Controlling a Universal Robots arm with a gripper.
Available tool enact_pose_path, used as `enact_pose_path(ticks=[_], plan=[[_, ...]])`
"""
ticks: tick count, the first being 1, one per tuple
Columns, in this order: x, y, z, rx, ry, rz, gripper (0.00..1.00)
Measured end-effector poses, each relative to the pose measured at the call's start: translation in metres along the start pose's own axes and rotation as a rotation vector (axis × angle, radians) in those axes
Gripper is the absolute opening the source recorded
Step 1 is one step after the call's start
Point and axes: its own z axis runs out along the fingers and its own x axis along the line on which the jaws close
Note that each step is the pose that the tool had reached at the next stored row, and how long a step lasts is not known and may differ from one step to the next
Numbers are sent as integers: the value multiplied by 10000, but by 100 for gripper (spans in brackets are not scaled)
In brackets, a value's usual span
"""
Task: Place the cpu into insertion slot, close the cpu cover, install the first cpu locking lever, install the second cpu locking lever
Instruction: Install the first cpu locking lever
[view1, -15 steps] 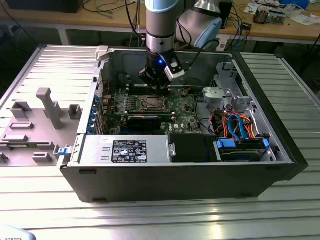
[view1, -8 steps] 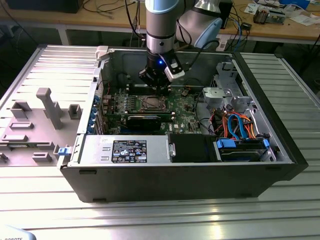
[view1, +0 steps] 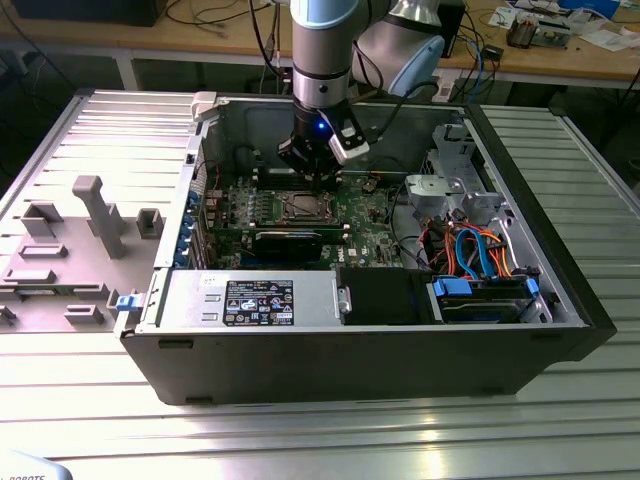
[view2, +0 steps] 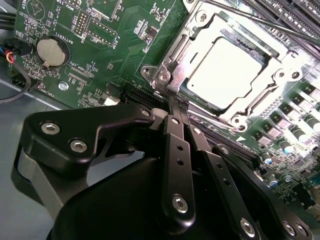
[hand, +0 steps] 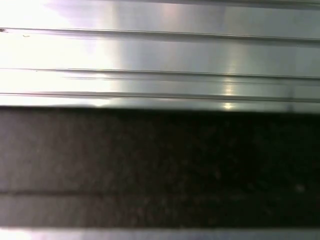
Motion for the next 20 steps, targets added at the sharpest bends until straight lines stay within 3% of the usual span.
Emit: enact_pose_path(ticks=[12,19,20], plan=[[-1,1,-13,0,-1,0,11],[0,6,24,38,-2,-1,11],[-2,-14,-54,38,-1,-1,11]])
